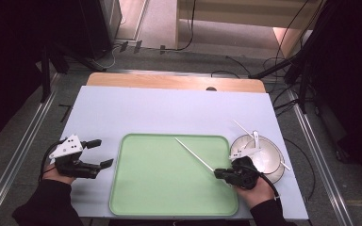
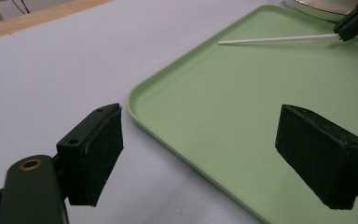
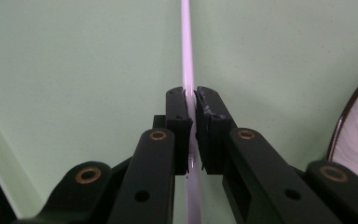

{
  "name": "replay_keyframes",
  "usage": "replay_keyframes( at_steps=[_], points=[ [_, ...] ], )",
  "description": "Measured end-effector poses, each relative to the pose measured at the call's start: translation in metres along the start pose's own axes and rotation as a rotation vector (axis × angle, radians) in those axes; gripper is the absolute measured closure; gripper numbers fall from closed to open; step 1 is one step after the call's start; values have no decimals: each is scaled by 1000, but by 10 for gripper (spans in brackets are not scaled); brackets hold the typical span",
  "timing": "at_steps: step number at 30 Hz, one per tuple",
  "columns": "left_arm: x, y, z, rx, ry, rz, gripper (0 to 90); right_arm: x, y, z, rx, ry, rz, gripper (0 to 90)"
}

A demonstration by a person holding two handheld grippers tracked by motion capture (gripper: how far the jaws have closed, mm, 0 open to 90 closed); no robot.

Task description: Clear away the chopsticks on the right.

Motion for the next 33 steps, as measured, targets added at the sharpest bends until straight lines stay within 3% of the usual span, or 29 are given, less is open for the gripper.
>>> replay_keyframes(
  at_steps=[12, 16, 23, 25, 29, 33],
  points=[
    [0, 1, 0, -6, -3, -3, 151, -3, 3, 8, 7, -21, -1, 825],
    [0, 0, 0, -4, -2, -6, 150, -1, -2, 5, 47, -20, 7, 772],
    [0, 0, 0, -5, -3, -5, 151, 10, -6, -13, 66, 56, 6, 602],
    [0, 0, 0, -5, -3, -5, 151, 14, -6, -19, 76, 84, 12, 510],
    [0, 0, 0, -4, -8, -3, 151, 18, -5, -25, 84, 114, 17, 463],
    [-1, 1, 1, -8, -10, -1, 151, 23, -5, -32, 83, 139, -8, 405]
  ],
)
Point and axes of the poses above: each handheld gripper's, and its own axes: z roughly forward along the jaws, x roughly out of its top, y roughly to its right, the point moved 9 cm from there along z, roughly forward along the jaws, and after that the axes turned 6 degrees about x, right-handed, at the moved point
